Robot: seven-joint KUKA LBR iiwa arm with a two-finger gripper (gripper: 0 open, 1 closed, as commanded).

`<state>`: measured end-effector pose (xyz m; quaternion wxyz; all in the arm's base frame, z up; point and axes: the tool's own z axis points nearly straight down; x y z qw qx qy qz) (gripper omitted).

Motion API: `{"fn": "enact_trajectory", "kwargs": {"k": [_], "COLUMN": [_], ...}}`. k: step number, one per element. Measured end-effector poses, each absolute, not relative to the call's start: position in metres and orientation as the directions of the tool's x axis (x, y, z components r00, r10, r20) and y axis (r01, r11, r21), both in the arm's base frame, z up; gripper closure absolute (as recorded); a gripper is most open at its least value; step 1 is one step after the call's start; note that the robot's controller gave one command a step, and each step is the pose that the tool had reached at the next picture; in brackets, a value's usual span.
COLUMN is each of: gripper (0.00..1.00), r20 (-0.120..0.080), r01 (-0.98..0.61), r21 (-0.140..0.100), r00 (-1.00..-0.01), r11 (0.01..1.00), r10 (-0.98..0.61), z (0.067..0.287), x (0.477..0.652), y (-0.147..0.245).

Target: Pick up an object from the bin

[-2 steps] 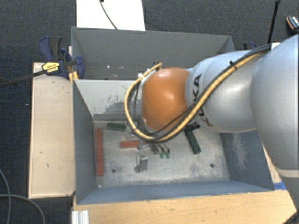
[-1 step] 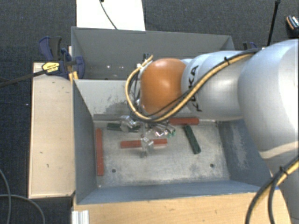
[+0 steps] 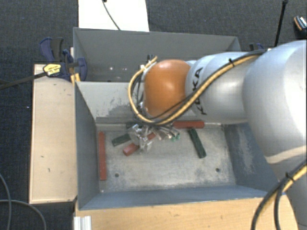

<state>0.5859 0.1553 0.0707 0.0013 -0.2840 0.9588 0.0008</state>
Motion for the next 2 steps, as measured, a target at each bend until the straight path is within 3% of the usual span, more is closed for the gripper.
{"fn": "enact_trajectory", "kwargs": {"k": [1, 2], "gripper": [1.0, 1.0], "r20": [-0.008, -0.008], "r01": [-0.496, -0.526], "r21": [-0.002, -0.002], "r00": [-0.868, -0.85], "r11": [0.868, 0.85], "r10": [-0.496, -0.526], "z": [0.196, 0.246], "x": [0.527, 0.532], "y": [0.125, 0.135]}}
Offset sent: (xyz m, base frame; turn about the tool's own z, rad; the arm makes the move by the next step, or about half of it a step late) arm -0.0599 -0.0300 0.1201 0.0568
